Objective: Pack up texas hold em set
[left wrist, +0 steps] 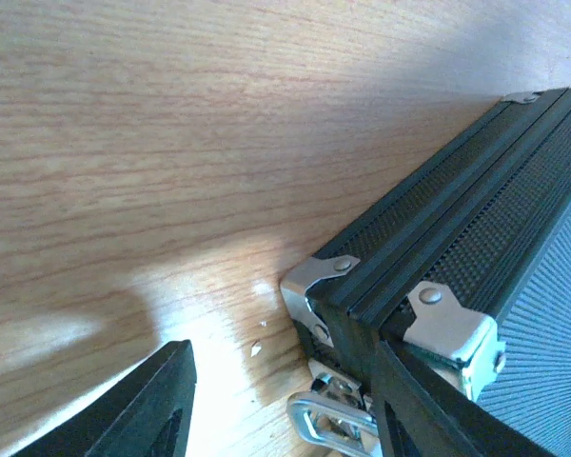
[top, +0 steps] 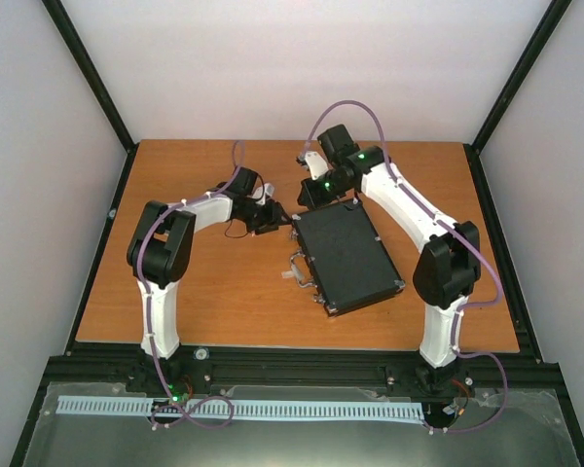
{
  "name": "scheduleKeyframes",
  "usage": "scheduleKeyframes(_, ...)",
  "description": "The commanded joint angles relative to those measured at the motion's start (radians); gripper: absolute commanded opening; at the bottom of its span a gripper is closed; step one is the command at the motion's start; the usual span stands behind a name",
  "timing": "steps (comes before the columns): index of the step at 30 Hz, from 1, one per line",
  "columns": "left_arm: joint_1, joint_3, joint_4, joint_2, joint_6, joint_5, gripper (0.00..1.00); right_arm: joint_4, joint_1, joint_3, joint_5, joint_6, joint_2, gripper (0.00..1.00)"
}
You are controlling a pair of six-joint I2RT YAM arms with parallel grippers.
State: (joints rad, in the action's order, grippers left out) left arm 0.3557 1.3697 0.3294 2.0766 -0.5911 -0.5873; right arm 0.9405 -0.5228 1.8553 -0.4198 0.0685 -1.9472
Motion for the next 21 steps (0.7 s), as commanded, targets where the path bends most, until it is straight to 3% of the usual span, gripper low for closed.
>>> scheduleKeyframes(1, 0.003, 0.024, 0.036, -0.058, 0.116, 0.068, 0.55, 0.049, 0.004, -0.111, -0.053, 0.002, 0.018, 0.03)
scheduleKeyframes(7, -0.012, -0.051, 0.068, -0.148, 0.143, 0.118, 0.57, 0.019, 0.004, -0.274, -0.008, 0.060, 0.053, 0.03)
scheduleKeyframes(14, -0.023, -0.081, 0.081, -0.224, 0.166, 0.159, 0.58, 0.046, 0.003, -0.295, 0.084, 0.047, 0.008, 0.03)
scheduleKeyframes(19, -0.023, -0.154, 0.000, -0.240, 0.114, 0.103, 0.09, 0.032, 0.003, -0.338, 0.123, 0.036, -0.039, 0.03)
scheduleKeyframes(21, -0.024, -0.187, -0.053, -0.233, 0.078, 0.087, 0.01, 0.021, 0.001, -0.357, 0.158, 0.037, -0.058, 0.03)
